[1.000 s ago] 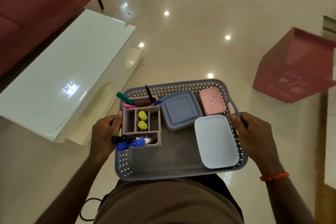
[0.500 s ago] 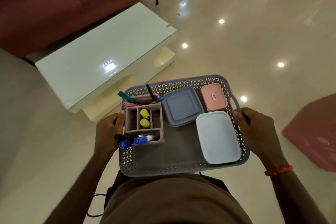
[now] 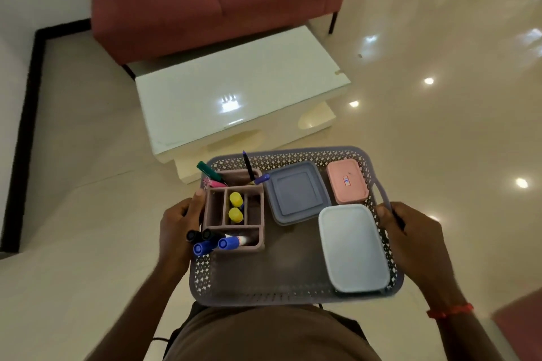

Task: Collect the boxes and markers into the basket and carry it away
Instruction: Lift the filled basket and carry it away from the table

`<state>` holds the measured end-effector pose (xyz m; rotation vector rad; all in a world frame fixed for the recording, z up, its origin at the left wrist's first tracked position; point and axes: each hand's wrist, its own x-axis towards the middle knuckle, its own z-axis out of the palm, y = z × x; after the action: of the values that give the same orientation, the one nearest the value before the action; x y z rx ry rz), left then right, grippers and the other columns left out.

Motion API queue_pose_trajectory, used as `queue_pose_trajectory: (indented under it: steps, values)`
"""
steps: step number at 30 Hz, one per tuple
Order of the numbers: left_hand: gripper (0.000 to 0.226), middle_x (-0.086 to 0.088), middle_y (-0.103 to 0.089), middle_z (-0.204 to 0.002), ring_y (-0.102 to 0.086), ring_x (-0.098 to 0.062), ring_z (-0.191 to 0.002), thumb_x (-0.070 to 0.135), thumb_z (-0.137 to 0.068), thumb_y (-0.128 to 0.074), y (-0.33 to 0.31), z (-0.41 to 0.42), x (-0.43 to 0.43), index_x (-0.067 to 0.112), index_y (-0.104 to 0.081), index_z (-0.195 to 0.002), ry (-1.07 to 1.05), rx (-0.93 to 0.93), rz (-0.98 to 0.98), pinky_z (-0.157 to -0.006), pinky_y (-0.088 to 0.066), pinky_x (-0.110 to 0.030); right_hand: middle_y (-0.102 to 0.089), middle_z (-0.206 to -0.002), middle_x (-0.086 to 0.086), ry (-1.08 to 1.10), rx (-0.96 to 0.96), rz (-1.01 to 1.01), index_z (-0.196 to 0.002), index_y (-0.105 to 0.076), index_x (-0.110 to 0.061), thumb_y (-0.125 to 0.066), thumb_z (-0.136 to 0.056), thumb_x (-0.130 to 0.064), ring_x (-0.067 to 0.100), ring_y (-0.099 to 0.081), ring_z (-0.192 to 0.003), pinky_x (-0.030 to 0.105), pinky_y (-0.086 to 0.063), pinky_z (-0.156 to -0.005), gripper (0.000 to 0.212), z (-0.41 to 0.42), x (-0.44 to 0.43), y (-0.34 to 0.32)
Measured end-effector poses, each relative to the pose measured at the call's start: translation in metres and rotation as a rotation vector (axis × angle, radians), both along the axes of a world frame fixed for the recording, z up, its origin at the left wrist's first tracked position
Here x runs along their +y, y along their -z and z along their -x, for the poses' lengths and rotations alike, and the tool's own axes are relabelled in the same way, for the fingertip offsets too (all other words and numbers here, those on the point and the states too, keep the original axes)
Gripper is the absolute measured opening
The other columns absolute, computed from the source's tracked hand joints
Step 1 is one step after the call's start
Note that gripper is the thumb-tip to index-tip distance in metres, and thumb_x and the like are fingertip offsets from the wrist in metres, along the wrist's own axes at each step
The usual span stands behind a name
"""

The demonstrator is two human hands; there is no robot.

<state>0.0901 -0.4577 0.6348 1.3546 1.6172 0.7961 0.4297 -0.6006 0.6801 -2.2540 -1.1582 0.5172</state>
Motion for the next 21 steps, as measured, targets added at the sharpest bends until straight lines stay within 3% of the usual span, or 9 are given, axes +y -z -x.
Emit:
queue_pose_trajectory:
  steps: [4,10,13,16,19,21]
  values:
    - [0.07,-0.022,-0.061,-0.064,-0.054,-0.027,-0.059,0.062,-0.094,-0.042,-0.002,0.01,0.015,-0.001,-0.063,-0.07,-0.051,-0.036,-0.002,-0.06,-0.043,-0.038,-0.065,-0.072,-0.014,-0.072,0.012,0.0,-0.084,-0.064,-0.032,-0.056,-0.097,-0.021,0.001,-0.059,-0.071,0.019,-0.036,-0.059,0.019,0.009,0.033,-0.004]
    - [0.061,0.001,-0.056,-0.053,-0.047,-0.004,-0.047,0.059,-0.097,-0.034,0.007,0.035,0.037,0.013,-0.054,-0.063,-0.054,0.067,-0.034,-0.054,-0.038,-0.03,-0.061,-0.102,-0.005,-0.182,0.009,0.069,-0.105,-0.066,-0.023,-0.055,-0.094,-0.009,0.013,-0.053,-0.097,0.028,-0.036,-0.08,0.021,0.016,0.084,0.0]
    - [0.057,0.014,-0.059,-0.053,-0.052,0.001,-0.048,0.061,-0.098,-0.034,0.01,0.046,0.049,0.02,-0.052,-0.063,-0.034,0.133,-0.043,-0.052,-0.036,-0.025,-0.067,-0.088,-0.01,-0.227,0.065,0.128,-0.104,-0.058,-0.033,-0.051,-0.099,-0.016,0.014,-0.062,-0.081,0.032,-0.044,-0.07,0.02,0.026,0.107,-0.002]
    - [0.068,0.003,-0.058,-0.053,-0.052,-0.004,-0.049,0.077,-0.089,-0.029,0.015,0.06,0.062,0.017,-0.054,-0.066,-0.059,0.163,-0.048,-0.051,-0.038,-0.024,-0.067,-0.071,-0.004,-0.275,0.107,0.221,-0.103,-0.052,-0.038,-0.047,-0.099,-0.018,0.013,-0.063,-0.065,0.036,-0.05,-0.065,0.02,0.033,0.128,-0.002]
    - [0.072,-0.003,-0.059,-0.056,-0.053,-0.007,-0.05,0.077,-0.091,-0.031,0.022,0.068,0.077,0.013,-0.056,-0.069,-0.08,0.176,-0.024,-0.05,-0.04,-0.023,-0.065,-0.064,0.003,-0.321,0.132,0.277,-0.103,-0.049,-0.042,-0.046,-0.093,-0.012,0.012,-0.058,-0.05,0.033,-0.044,-0.055,0.031,0.034,0.153,-0.001]
    - [0.061,0.001,-0.055,-0.051,-0.052,-0.004,-0.048,0.066,-0.096,-0.036,0.026,0.07,0.09,0.014,-0.052,-0.066,-0.107,0.21,-0.023,-0.048,-0.037,-0.021,-0.064,-0.062,0.005,-0.345,0.141,0.276,-0.104,-0.049,-0.042,-0.048,-0.09,-0.009,0.011,-0.053,-0.045,0.031,-0.039,-0.049,0.037,0.032,0.174,0.0]
